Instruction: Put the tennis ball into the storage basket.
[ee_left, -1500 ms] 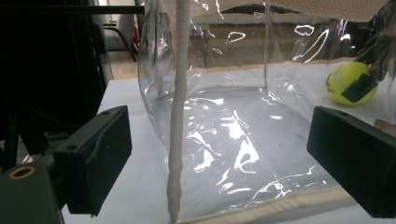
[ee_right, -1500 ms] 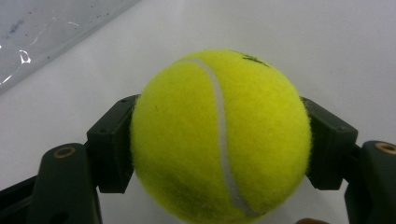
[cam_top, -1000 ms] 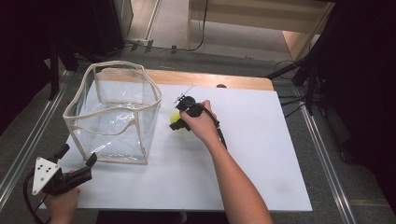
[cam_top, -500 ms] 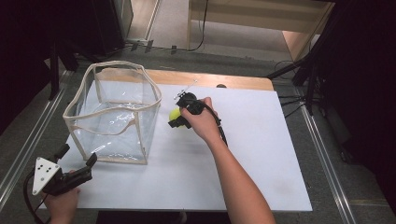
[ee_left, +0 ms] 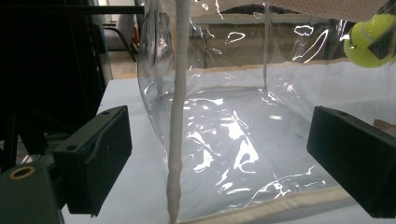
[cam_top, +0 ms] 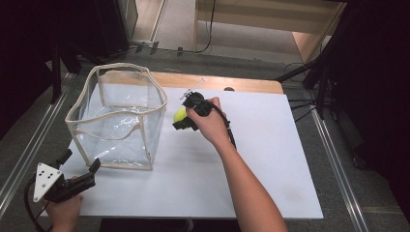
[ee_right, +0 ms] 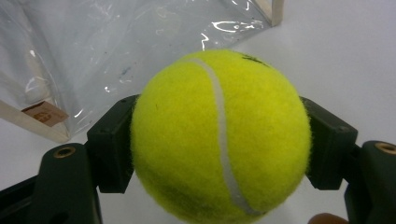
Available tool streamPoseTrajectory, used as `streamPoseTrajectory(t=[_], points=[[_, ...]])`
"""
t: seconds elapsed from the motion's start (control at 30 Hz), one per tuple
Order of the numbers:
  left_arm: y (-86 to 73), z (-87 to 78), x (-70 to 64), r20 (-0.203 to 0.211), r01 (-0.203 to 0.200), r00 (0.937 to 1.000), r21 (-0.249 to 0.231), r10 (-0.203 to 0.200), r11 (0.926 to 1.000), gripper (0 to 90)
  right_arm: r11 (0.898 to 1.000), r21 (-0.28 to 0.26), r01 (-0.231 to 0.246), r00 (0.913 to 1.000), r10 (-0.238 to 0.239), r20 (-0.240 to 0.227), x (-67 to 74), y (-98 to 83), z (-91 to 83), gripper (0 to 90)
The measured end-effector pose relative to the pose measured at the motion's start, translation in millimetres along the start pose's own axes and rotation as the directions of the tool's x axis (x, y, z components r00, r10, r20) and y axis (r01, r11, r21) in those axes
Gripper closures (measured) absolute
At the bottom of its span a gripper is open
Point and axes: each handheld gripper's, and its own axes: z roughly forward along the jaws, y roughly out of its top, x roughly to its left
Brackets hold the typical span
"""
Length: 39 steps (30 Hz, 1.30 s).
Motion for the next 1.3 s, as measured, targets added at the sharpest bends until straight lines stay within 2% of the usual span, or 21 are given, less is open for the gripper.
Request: streamPoseTrajectory(t=[0.27,0.43,0.53,0.8,1.3], points=[[0.0,-0.1,-0.1,-0.001,0.002,1.0000,0.000,-0.002,1.0000,6.9,1.000,-0.003,0.007,1.0000,-0.007,-0.003,3.0,4.5,-9.0,23.8],[0.1,-0.3,0.6,0.000,0.001,1.0000,0.002,-0.001,1.0000,6.9,1.000,-0.015,-0.002,0.9984,0.002,-0.057,1.9,6.1,-15.8,23.8],[0.1,-0.6,0.5,0.001,0.000,1.0000,0.003,0.000,1.0000,6.9,1.000,-0.017,0.016,0.9989,-0.017,-0.043,3.6,8.1,-20.4,23.8],[0.1,-0.6,0.4,0.001,0.001,1.0000,0.003,-0.001,1.0000,6.9,0.999,-0.030,0.023,0.9995,-0.024,-0.021,8.8,11.0,-29.2,23.8],[0.0,-0.1,0.4,0.000,0.002,1.0000,-0.001,-0.002,1.0000,6.9,0.998,-0.050,0.030,0.9993,-0.031,-0.022,15.2,17.5,-43.4,23.8]])
